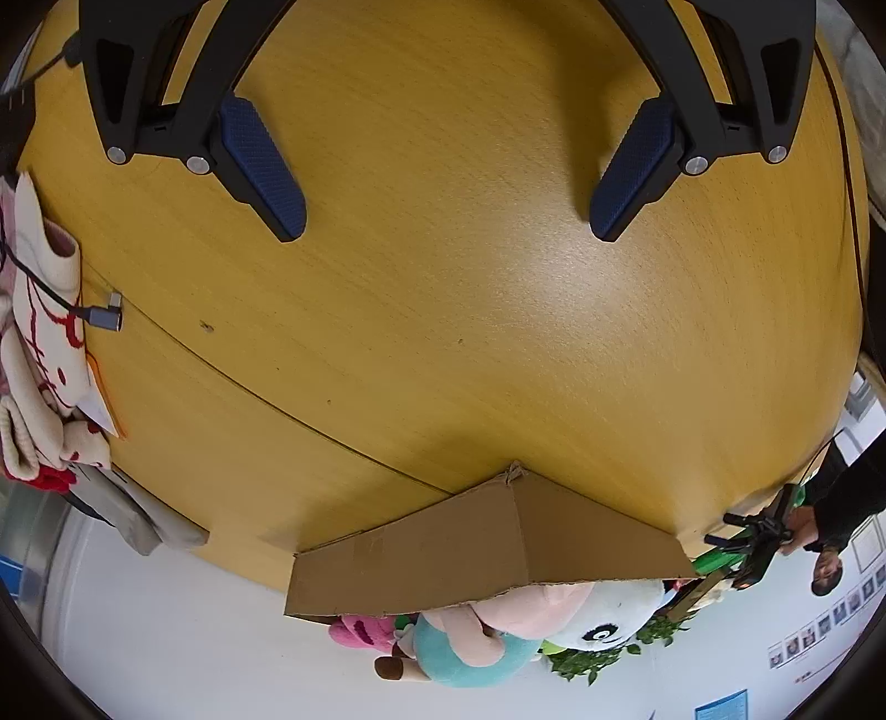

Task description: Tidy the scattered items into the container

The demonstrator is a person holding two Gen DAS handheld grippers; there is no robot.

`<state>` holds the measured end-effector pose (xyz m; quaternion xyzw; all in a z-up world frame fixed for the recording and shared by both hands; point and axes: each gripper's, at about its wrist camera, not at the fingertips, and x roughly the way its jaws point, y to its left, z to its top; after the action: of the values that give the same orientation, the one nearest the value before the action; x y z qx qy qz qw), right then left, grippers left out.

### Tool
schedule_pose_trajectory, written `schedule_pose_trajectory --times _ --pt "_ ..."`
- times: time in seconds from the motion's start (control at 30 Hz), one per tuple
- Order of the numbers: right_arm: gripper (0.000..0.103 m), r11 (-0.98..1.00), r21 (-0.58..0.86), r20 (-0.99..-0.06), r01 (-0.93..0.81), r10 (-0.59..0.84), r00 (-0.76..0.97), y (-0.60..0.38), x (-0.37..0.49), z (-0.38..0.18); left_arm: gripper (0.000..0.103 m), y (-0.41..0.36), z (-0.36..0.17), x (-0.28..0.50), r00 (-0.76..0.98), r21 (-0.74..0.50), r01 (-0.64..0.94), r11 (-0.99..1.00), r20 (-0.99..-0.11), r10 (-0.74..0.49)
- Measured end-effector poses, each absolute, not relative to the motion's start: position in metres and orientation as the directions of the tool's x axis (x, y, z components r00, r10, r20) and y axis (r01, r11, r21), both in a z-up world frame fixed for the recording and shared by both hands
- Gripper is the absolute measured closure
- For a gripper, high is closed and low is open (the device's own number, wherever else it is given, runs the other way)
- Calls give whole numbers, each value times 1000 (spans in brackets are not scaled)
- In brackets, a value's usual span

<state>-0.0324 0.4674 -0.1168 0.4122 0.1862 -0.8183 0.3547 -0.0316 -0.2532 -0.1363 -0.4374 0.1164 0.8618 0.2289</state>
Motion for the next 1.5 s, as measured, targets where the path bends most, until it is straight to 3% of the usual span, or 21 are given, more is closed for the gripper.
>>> schedule_pose_trajectory --times 1.5 --pt "0 -650 -18 -806 759 -440 -396 467 -40 -118 0 -260 -149 -39 -501 -1 -518 -855 -810 304"
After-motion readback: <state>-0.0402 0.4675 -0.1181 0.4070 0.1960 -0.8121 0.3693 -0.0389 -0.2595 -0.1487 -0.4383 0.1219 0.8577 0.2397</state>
